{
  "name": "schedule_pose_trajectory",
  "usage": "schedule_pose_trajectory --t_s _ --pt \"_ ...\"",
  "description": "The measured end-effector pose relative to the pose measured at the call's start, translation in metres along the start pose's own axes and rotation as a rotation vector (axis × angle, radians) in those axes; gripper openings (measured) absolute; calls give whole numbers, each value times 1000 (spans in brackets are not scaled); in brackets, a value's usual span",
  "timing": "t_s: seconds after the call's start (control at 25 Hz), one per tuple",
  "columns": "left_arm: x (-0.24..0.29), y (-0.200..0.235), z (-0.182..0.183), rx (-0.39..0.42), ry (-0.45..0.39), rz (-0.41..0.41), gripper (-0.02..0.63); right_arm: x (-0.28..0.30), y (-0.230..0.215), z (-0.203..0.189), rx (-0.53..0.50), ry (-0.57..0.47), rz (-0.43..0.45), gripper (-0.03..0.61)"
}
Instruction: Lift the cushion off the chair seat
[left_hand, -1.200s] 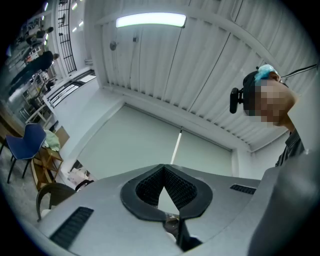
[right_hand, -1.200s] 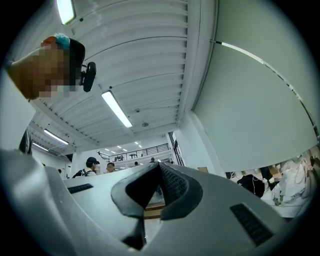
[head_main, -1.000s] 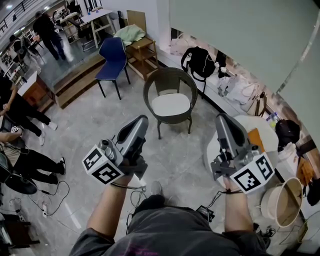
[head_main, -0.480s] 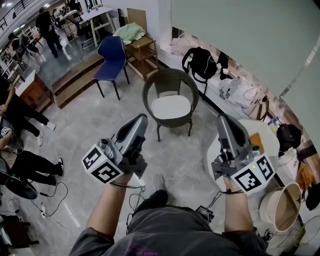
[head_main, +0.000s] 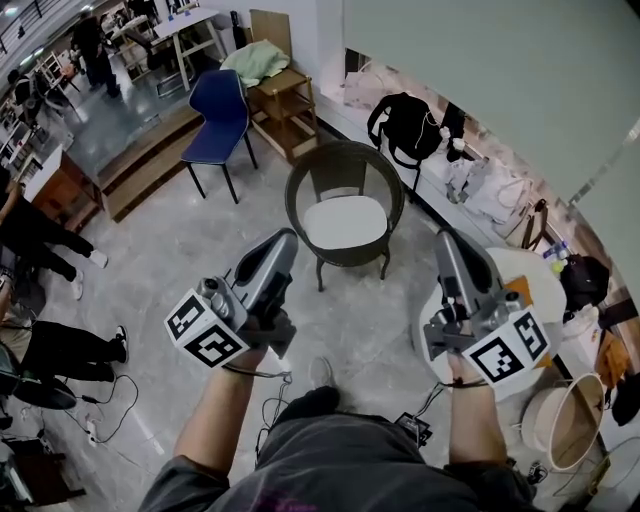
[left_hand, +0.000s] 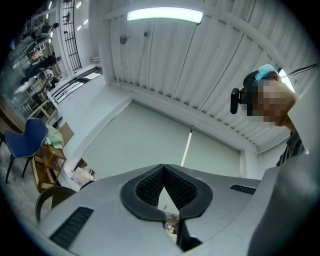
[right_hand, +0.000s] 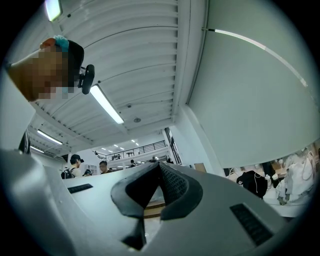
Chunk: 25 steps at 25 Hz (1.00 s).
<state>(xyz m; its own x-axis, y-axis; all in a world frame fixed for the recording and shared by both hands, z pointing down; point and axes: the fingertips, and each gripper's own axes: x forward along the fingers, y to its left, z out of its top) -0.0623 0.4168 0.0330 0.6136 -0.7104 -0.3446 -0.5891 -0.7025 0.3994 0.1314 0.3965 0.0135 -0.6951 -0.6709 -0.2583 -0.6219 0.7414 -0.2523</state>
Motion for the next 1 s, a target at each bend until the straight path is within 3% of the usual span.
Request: schedule_pose_trajectory --t_s 0.56,1.0 --pt "37 123 30 -42 29 -19 8 118 -37 -31 9 16 -42 6" --pt "70 182 32 -54 51 -26 8 169 -72 -46 15 25 -61 6"
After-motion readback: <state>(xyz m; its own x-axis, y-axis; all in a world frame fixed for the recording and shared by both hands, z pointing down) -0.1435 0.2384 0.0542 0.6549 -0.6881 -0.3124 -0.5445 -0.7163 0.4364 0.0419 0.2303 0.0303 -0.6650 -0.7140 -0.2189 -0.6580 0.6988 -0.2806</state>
